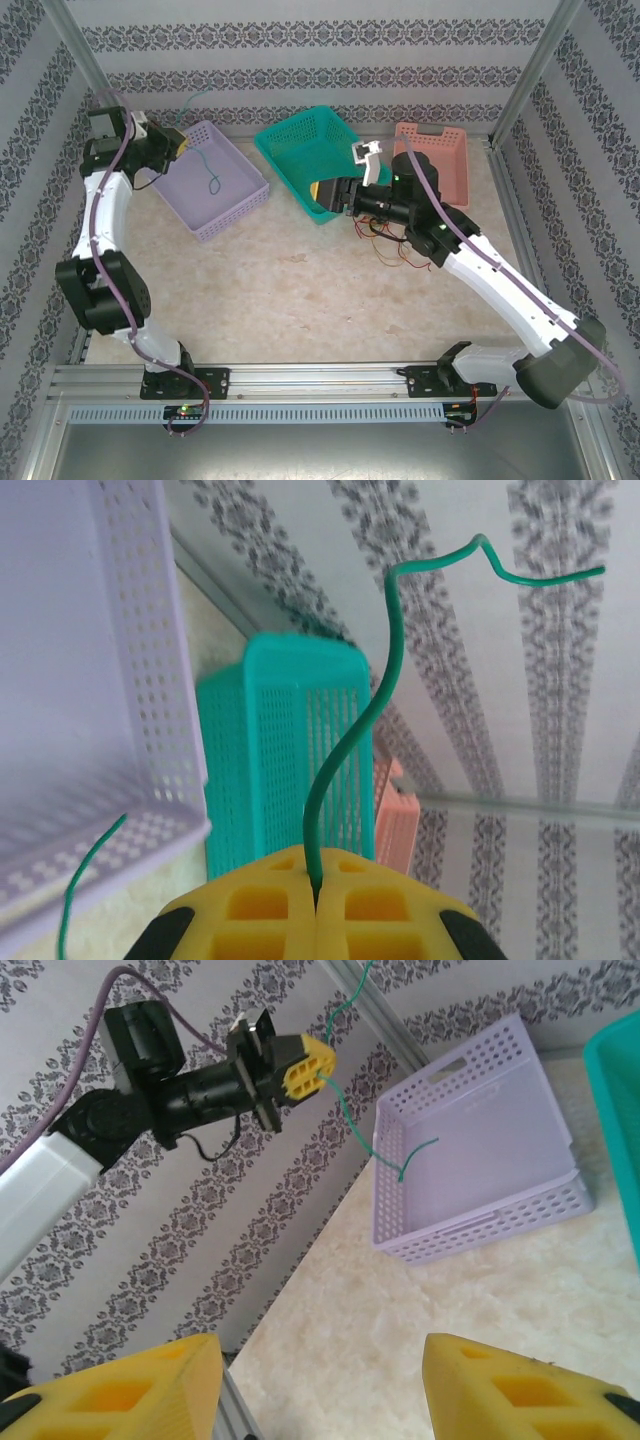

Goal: Untangle the cables

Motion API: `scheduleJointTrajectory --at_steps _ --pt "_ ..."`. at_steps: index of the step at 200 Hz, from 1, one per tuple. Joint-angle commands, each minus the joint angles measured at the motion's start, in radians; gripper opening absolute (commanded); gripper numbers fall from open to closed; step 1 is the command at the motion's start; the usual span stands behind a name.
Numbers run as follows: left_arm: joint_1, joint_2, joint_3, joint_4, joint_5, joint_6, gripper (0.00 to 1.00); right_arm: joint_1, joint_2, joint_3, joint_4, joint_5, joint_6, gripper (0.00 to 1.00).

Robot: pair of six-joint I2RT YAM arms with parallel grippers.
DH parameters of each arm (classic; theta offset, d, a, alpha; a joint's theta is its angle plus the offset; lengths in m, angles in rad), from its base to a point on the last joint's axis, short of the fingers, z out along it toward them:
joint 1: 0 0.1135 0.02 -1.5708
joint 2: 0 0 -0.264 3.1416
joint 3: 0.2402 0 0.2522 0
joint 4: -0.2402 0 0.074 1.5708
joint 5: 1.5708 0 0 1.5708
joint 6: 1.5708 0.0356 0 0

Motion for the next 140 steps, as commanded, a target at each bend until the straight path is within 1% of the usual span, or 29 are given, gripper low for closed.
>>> scheduleJointTrajectory --at_steps 1,26,48,55,62,68,75,76,79,88,102,108,122,140 --pt "0.014 0.085 0.036 0.125 0.056 -0.058 0.00 0.017 0.027 0.028 0.036 0.012 0.040 0.56" --pt "0.024 0.172 0.019 0.167 0.078 -0.077 0.00 0.022 0.042 0.035 0.027 0.012 0.035 0.56" --pt "0.036 0.220 -0.005 0.127 0.058 -0.026 0.00 0.023 0.045 0.029 0.018 0.021 0.033 0.56" --pt "0.042 0.233 -0.009 0.097 0.039 0.002 0.05 0.022 0.045 0.026 0.017 0.023 0.036 0.56" --pt "0.048 0.240 -0.012 0.066 0.014 0.030 0.12 0.023 0.045 0.025 0.015 0.024 0.038 0.56" --pt "0.054 0.243 -0.012 0.034 -0.011 0.055 0.20 0.024 0.045 0.024 0.008 0.026 0.039 0.56" --pt "0.057 0.243 -0.010 0.003 -0.042 0.082 0.32 0.023 0.045 0.021 0.004 0.026 0.041 0.56" --pt "0.058 0.243 -0.009 -0.003 -0.049 0.086 0.32 0.023 0.044 0.020 0.004 0.025 0.041 0.56" --pt "0.059 0.243 -0.006 -0.016 -0.057 0.095 0.36 0.024 0.043 0.019 0.003 0.026 0.042 0.56" --pt "0.060 0.239 0.008 -0.050 -0.083 0.120 0.45 0.023 0.040 0.013 -0.002 0.030 0.045 0.56" --pt "0.059 0.233 0.037 -0.099 -0.105 0.143 0.53 0.023 0.033 0.001 -0.009 0.038 0.052 0.56" --pt "0.059 0.227 0.050 -0.123 -0.115 0.152 0.55 0.024 0.030 -0.003 -0.017 0.046 0.054 0.56" --pt "0.058 0.199 0.069 -0.170 -0.148 0.172 0.56 0.022 0.020 -0.009 -0.043 0.063 0.051 0.55" --pt "0.053 0.126 0.072 -0.214 -0.204 0.181 0.57 0.018 -0.001 -0.018 -0.098 0.117 0.041 0.55"
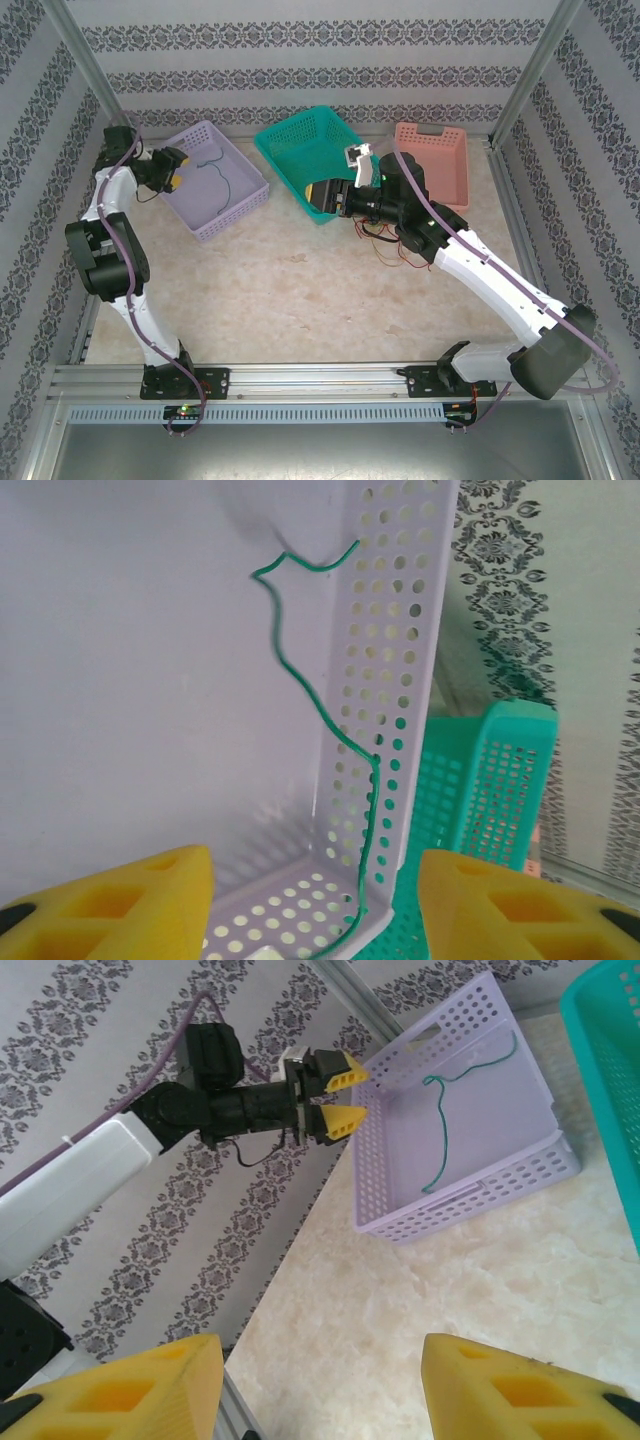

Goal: Untangle the cables

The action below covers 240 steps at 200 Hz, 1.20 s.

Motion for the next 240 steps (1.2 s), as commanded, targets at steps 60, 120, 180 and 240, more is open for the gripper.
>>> scheduleJointTrajectory --at_steps 60,120,180,240 --pt "-0.188 -0.449 -0.203 -0.099 -0.064 -0.115 0.55 -0.179 -0.105 -0.136 -0.354 0.243 0.216 0.55" --pt "-0.793 -0.662 -0.672 0.269 -0.174 -0.373 0.47 -0.475 -0.103 -0.379 -0.308 0.166 0.297 0.48" --pt "-1.009 -0.558 -0.751 0.437 -0.250 -0.397 0.43 -0.455 0.158 -0.231 -0.219 0.111 0.119 0.54" --pt "-1.018 -0.551 -0.709 0.388 -0.258 -0.359 0.43 -0.389 0.354 -0.170 -0.141 0.148 0.124 0.56"
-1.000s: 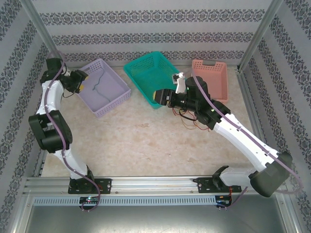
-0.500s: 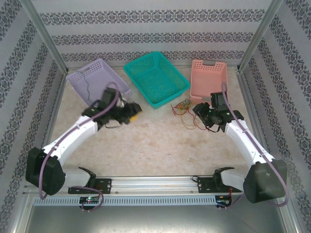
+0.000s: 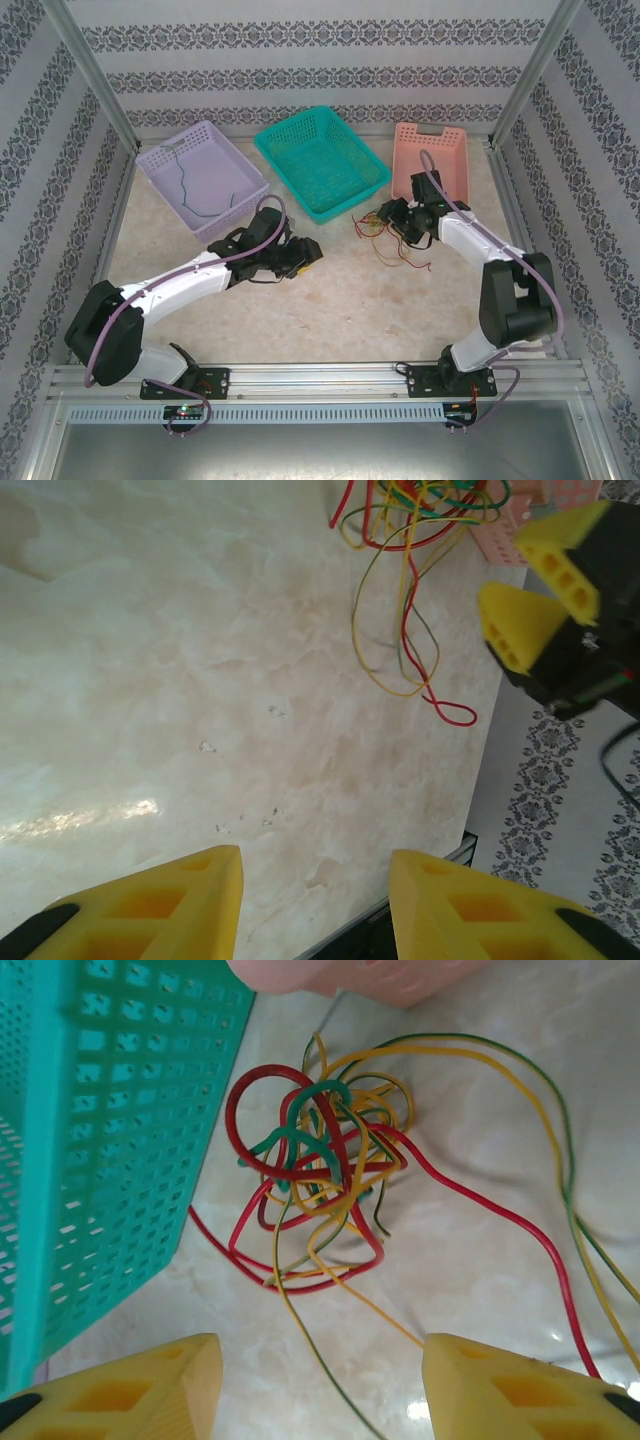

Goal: Untangle the cables

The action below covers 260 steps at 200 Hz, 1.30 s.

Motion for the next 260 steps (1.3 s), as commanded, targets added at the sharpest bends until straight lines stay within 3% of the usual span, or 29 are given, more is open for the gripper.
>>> scheduleJointTrajectory --at_steps 1,48,79,93,108,126,164,215,248,260 --pt "-0.011 -0.008 0.036 0.022 -0.021 0.020 0.43 0.048 0.057 0.038 0.035 0.018 -0.026 0.56" --pt "-0.011 -0.077 -0.005 0.004 -0.036 0.019 0.42 0.082 0.136 0.051 0.039 0.134 0.006 0.50" --pt "-0.012 -0.119 -0.031 -0.015 -0.042 0.018 0.41 0.071 0.192 0.065 0.043 0.131 -0.024 0.47" --pt "-0.011 -0.137 -0.040 -0.029 -0.052 0.020 0.41 0.076 0.218 0.076 0.056 0.086 -0.035 0.36" --pt "-0.009 -0.155 -0.043 -0.051 -0.062 0.026 0.40 0.101 0.207 0.076 0.055 0.076 -0.055 0.15" --pt "-0.009 -0.171 -0.044 -0.077 -0.072 0.033 0.39 0.149 0.155 0.054 0.049 0.083 -0.094 0.00" --pt "-0.002 -0.213 -0.077 -0.147 -0.138 0.013 0.36 0.280 0.043 -0.021 0.076 -0.009 -0.190 0.00" --pt "0.040 -0.278 -0.141 -0.170 -0.190 -0.032 0.36 0.541 0.049 -0.007 0.062 -0.099 -0.267 0.00" --pt "0.047 -0.298 -0.190 -0.157 -0.205 -0.071 0.38 0.575 0.112 0.026 0.033 -0.095 -0.274 0.00" --pt "0.049 -0.306 -0.203 -0.149 -0.202 -0.076 0.39 0.570 0.101 0.029 0.013 -0.096 -0.282 0.13"
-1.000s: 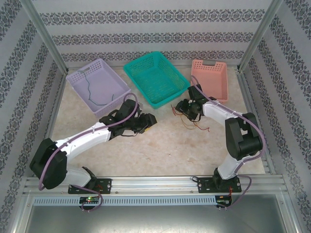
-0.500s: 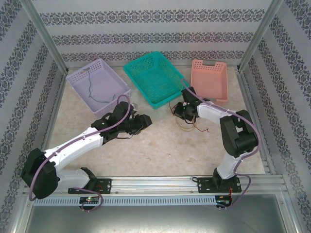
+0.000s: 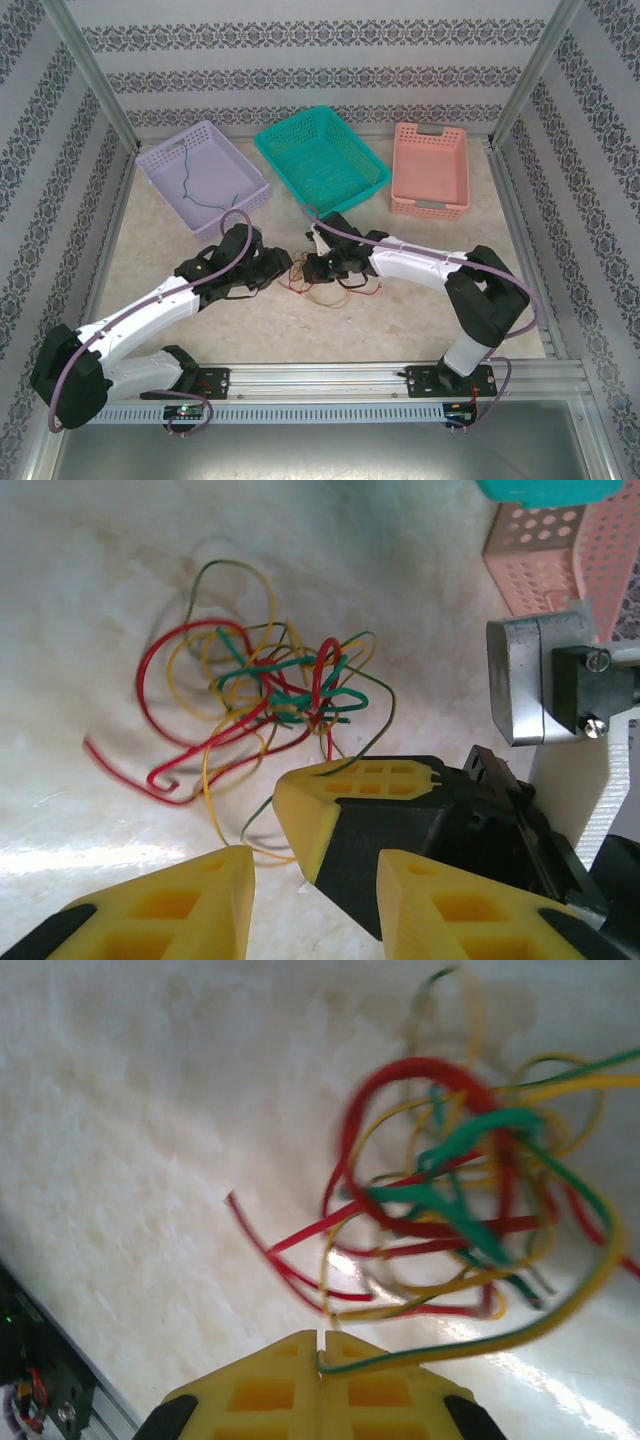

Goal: Untangle the cables

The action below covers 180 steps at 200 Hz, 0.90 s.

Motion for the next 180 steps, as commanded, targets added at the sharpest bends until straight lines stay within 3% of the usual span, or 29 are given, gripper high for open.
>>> scheduleJointTrajectory --at_steps 1,15,31,52,77,104,138,180 --pt "0.014 -0.025 -0.032 -0.008 -0.024 -0.037 0.39 -0.022 0.008 0.023 -0.049 -0.008 -0.037 0.14" --pt "0.016 -0.034 -0.031 -0.021 -0.020 -0.023 0.43 -0.029 -0.055 0.023 -0.090 0.017 -0.049 0.31" --pt "0.020 -0.038 -0.015 -0.051 -0.004 0.020 0.49 -0.056 -0.167 0.002 -0.146 0.069 -0.026 0.43" --pt "0.022 -0.017 0.031 -0.125 0.015 0.101 0.57 -0.142 -0.349 -0.067 -0.252 0.185 0.116 0.46" --pt "0.025 0.047 0.088 -0.147 0.056 0.186 0.61 -0.267 -0.582 -0.247 -0.256 0.175 0.399 0.47" --pt "0.025 0.212 0.187 -0.120 0.119 0.268 0.60 -0.284 -0.743 -0.438 -0.193 0.159 0.725 0.49" --pt "0.023 0.402 0.330 -0.169 0.107 0.396 0.58 -0.229 -0.782 -0.577 -0.064 0.187 0.958 0.54" --pt "0.023 0.553 0.424 -0.171 0.096 0.462 0.55 -0.227 -0.659 -0.630 0.120 0.213 0.987 0.50"
